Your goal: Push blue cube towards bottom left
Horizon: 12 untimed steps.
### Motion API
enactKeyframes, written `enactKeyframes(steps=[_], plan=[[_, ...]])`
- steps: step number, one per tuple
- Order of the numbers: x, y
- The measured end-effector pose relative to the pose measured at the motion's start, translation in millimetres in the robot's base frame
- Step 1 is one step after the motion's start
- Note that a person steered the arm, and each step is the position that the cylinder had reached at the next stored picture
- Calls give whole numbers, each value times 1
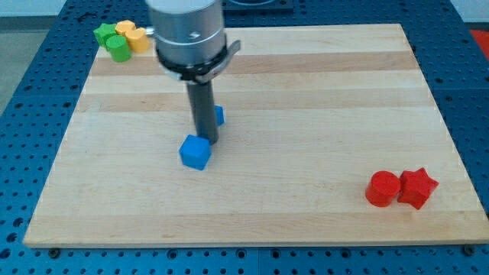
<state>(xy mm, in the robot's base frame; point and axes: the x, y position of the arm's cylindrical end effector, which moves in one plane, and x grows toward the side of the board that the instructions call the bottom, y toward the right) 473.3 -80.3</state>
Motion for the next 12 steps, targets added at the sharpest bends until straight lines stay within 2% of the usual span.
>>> enactKeyframes(steps=[1, 2, 3, 5, 8, 10, 11, 12], plan=[[2, 9], [-3, 55], [10, 70], [30, 13], [51, -116], [44, -69], [23, -75], [10, -107]])
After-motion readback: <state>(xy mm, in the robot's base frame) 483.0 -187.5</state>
